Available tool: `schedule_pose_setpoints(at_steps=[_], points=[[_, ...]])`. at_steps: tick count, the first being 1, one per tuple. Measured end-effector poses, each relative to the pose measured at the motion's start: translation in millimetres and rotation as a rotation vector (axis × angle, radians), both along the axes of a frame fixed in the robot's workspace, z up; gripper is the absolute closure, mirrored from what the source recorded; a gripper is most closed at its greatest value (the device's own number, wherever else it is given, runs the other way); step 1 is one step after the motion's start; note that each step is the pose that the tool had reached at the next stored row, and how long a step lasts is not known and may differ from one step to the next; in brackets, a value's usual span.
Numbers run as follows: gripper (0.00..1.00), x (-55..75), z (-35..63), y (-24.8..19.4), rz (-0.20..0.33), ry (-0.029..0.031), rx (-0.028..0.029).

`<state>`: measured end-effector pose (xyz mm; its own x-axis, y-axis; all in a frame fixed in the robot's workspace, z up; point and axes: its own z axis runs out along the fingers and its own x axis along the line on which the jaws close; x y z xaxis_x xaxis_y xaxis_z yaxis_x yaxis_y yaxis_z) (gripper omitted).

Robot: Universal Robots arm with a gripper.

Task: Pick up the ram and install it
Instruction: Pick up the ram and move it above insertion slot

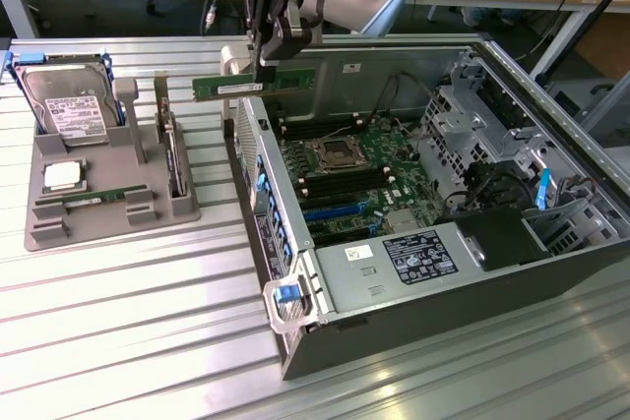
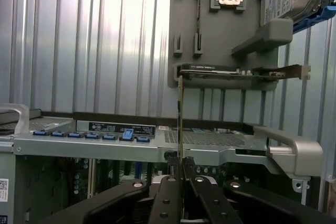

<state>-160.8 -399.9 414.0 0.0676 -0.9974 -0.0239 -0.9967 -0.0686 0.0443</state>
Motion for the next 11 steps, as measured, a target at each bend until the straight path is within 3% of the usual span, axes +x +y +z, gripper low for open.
schedule_pose_setpoints(at_steps=[11], points=[[0.88, 23.1, -0.1, 0.0, 0.000, -0.0001, 0.0001]])
